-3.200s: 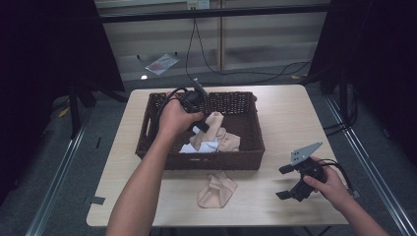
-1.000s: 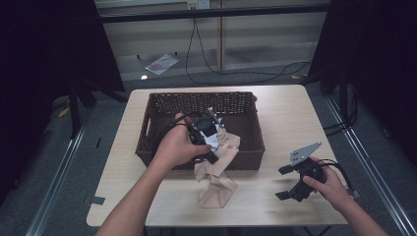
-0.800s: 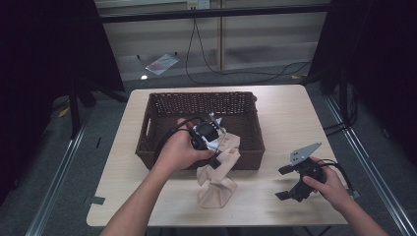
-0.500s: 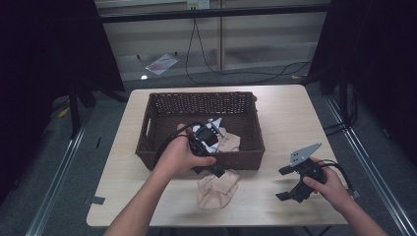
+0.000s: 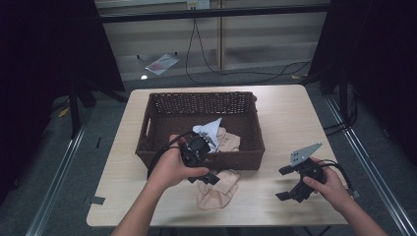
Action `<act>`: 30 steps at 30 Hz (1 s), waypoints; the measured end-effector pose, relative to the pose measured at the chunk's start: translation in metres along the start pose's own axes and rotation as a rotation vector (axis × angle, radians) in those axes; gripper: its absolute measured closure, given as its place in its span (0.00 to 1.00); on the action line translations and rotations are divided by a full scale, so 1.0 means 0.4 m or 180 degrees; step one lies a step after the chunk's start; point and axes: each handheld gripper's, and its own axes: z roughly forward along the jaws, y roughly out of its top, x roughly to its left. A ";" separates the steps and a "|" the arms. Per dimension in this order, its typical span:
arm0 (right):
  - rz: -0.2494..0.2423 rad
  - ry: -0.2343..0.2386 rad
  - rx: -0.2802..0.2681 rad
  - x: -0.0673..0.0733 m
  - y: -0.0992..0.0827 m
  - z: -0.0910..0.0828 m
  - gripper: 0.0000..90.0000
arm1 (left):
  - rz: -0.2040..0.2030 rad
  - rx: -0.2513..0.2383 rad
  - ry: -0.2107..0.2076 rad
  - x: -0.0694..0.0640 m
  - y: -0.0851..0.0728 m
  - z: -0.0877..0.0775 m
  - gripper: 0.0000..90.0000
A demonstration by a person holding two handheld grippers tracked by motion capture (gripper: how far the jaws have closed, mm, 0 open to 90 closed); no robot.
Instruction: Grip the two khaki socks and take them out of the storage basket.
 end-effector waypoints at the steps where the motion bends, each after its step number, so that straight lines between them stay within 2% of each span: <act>1: -0.0009 0.0004 -0.0002 -0.001 0.000 0.000 0.02 | 0.0015 -0.0012 0.0019 0.000 -0.007 0.001 0.13; 12: -0.0012 -0.0002 -0.0008 -0.001 0.000 0.000 0.02 | 0.0029 -0.0127 0.0019 0.011 -0.065 0.016 0.12; 19: -0.0015 -0.0010 -0.0009 -0.001 0.000 0.001 0.02 | -0.0053 -0.0197 0.0000 0.021 -0.100 0.030 0.11; 20: -0.0022 -0.0017 -0.0008 -0.001 0.000 0.001 0.02 | -0.0012 -0.0178 -0.0002 0.025 -0.105 0.030 0.11; 21: -0.0018 -0.0006 -0.0009 -0.001 0.000 0.001 0.02 | -0.0046 -0.0213 -0.0008 0.024 -0.111 0.034 0.11; 25: -0.0009 -0.0002 -0.0013 -0.002 0.000 0.002 0.02 | -0.0045 -0.0258 -0.0032 0.029 -0.129 0.049 0.11; 29: -0.0002 -0.0003 -0.0001 0.000 0.000 0.000 0.02 | 0.0044 -0.0294 -0.0023 0.033 -0.150 0.065 0.10; 30: -0.0027 -0.0009 -0.0009 -0.002 0.000 0.000 0.02 | 0.0004 -0.0312 -0.0030 0.032 -0.155 0.071 0.10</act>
